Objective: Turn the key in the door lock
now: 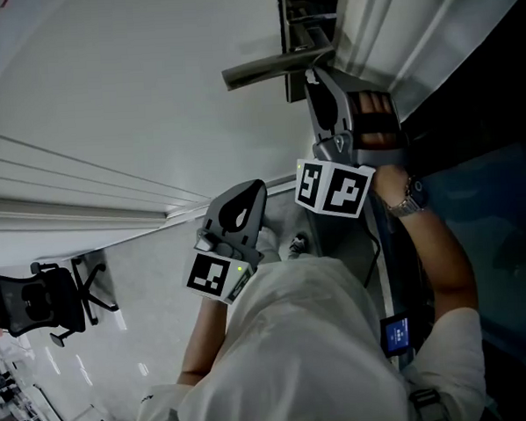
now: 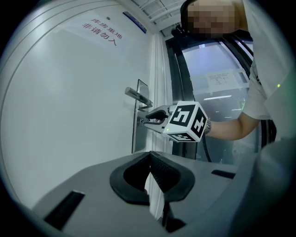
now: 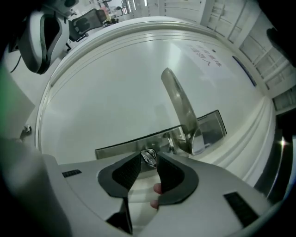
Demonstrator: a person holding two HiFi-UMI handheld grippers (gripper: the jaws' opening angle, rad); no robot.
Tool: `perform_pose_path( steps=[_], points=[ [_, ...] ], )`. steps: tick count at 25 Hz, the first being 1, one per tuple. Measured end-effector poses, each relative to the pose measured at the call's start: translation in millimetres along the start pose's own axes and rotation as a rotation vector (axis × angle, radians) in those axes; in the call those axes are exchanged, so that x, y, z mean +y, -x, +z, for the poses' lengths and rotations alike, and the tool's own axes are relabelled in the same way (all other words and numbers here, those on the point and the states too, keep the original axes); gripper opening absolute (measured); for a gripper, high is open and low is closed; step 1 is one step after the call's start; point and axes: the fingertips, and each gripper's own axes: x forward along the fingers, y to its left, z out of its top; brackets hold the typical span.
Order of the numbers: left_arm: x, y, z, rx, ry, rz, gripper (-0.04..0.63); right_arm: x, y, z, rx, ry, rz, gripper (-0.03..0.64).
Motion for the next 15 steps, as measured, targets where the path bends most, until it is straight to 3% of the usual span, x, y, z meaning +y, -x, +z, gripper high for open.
perform_pose_path(
  steps=[6,9,11,15],
  points=[
    [1,1,1,-0.003,-0.004,0.006,0.005,2,-8,1,0.012,0.055,0.000,0.107],
    [1,0,0,0.001,-0.006,0.006,0.005,2,-11,-1,0.025,0.031,-0.007,0.103],
    [1,0,-1,0.004,-0.007,0.007,0.006,2,-12,-3,0.030,0.011,-0.025,0.049],
    [2,-2,-2,0.009,-0.009,0.006,0.005,0,-12,-4,0.014,-0.051,-0.065,0.029]
  ],
)
